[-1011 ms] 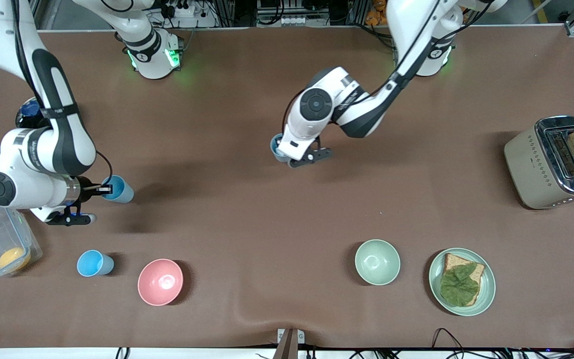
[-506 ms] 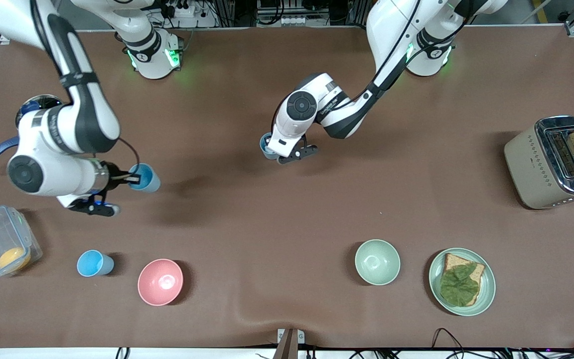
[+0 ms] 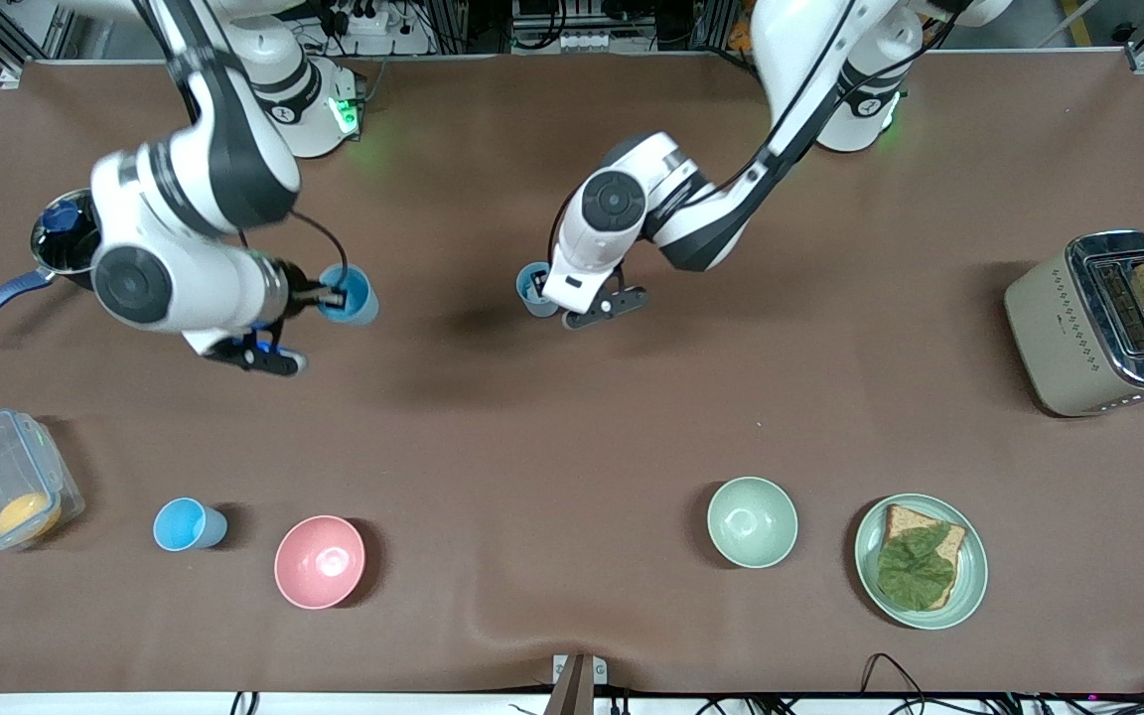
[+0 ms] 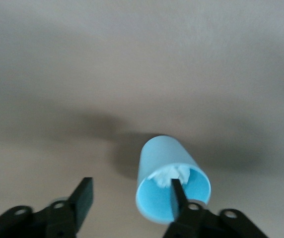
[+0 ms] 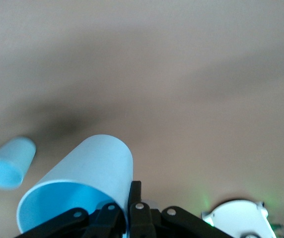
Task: Stack blue cups with both arms
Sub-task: 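Place the left gripper's cup mid-table while the right gripper lifts its cup, then lower the right gripper's cup into the placed cup while the left gripper withdraws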
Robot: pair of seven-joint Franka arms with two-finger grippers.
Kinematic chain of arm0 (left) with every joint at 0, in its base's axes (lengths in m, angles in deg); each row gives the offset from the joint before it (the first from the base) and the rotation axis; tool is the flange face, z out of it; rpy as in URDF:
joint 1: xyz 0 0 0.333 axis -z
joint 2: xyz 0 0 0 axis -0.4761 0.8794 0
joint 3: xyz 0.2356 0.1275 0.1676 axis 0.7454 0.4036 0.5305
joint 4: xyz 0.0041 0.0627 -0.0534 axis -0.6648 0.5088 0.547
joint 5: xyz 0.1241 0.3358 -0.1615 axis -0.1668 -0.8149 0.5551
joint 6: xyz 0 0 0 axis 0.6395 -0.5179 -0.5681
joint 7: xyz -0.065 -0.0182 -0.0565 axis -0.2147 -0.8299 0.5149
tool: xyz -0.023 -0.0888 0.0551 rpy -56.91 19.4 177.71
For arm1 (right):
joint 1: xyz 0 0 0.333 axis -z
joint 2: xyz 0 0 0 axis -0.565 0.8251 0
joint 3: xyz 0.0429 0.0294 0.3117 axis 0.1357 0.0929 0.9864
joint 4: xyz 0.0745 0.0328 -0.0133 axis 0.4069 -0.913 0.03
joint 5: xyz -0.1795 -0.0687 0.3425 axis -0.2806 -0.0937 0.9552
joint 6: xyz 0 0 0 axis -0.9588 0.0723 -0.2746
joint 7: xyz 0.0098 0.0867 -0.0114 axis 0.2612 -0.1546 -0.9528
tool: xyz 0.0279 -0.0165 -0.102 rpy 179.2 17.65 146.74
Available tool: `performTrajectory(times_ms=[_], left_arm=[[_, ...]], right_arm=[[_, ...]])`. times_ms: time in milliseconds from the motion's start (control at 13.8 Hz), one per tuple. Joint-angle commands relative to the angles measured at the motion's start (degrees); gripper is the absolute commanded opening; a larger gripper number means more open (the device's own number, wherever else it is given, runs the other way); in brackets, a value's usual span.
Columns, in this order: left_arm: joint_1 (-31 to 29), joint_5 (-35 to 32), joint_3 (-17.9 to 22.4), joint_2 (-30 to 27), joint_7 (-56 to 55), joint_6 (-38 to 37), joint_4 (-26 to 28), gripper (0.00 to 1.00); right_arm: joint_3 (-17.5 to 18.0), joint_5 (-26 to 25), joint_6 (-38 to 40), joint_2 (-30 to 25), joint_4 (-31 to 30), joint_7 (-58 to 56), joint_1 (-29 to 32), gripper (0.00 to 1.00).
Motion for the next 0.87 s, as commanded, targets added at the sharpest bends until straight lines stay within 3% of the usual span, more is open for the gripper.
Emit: performTrajectory(times_ms=[0,361,794], left_arm=[[-2.69,-0.96,0.18,-12.27,-0.14,-9.94,2.03,1.0],[-14.63,-2.28,0.26,-24.33,10.12,-20.85,1.68,1.0],[-30.63,-3.07,0.27,-27.42,35.51,-24.29,1.24,1.0]], right_arm=[[-0.03,2.14,-3.05,-4.67,-6.08,8.63,-7.05,0.0],[-0.04,10.66,-11.58,-1.25,-8.73,20.78,-14.45,0.0],[-0.12,10.67,-23.71,4.56,-9.34,30.2,-21.49,0.0]])
